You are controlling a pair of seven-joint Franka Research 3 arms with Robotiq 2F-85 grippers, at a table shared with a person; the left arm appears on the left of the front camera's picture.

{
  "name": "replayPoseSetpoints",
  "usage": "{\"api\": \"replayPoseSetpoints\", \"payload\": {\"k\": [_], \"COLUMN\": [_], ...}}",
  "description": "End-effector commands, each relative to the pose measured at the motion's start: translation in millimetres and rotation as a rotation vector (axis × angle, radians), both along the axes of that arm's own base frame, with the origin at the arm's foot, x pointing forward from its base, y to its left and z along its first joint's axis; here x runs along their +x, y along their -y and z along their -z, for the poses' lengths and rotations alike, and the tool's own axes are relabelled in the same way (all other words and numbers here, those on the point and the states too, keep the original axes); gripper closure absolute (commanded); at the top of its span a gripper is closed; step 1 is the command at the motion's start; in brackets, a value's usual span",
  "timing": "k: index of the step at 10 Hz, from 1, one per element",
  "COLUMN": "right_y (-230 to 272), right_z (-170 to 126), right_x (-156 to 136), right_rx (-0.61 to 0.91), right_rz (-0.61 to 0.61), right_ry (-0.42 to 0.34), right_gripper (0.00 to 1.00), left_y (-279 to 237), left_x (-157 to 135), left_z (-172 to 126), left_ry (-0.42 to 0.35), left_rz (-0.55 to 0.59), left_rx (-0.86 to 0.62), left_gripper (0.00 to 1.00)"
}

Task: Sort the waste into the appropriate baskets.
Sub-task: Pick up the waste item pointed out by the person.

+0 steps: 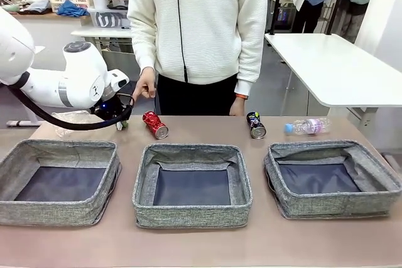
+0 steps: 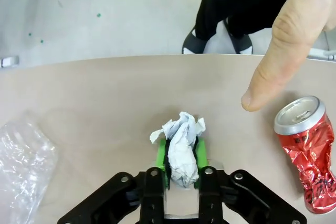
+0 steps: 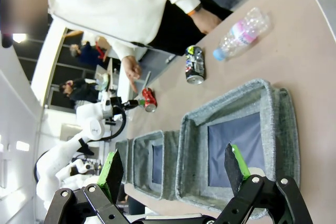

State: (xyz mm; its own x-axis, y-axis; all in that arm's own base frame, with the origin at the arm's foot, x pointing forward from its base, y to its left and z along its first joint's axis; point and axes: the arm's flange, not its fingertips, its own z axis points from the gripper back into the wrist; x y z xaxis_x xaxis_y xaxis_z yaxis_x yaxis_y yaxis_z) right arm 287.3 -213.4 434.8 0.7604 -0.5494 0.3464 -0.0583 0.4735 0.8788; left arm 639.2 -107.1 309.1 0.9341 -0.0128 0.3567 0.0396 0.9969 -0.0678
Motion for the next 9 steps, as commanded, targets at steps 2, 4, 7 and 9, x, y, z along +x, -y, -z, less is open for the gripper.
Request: {"api": "replayPoseSetpoints", "payload": {"k": [2,4,7,9], "right_y": [1,1,1,1], "right_z": [1,1,1,1], "right_x": [4,4,4,4], "right_rx": [-0.001,-0.001,-0.001,-0.001], "right_rz": [0.001,0.001,0.001,0.001], "right_ry": [0.037,0.037,0.037,0.037], "right_gripper": [0.00,0.00,0.00,0.00], "left_y": [6,4,-14,-51], "left_x": [0,-1,1,-37], "left_z": [2,2,-14,-97], "left_ry": [0.003,0.004,-0.122,-0.177], "left_rz": [-0.039,-0.053,-0.147,-0.202], "left_rx": [0.028,0.032,-0.007,-0.135], "left_gripper": [1.00,1.00,1.00,1.00]}}
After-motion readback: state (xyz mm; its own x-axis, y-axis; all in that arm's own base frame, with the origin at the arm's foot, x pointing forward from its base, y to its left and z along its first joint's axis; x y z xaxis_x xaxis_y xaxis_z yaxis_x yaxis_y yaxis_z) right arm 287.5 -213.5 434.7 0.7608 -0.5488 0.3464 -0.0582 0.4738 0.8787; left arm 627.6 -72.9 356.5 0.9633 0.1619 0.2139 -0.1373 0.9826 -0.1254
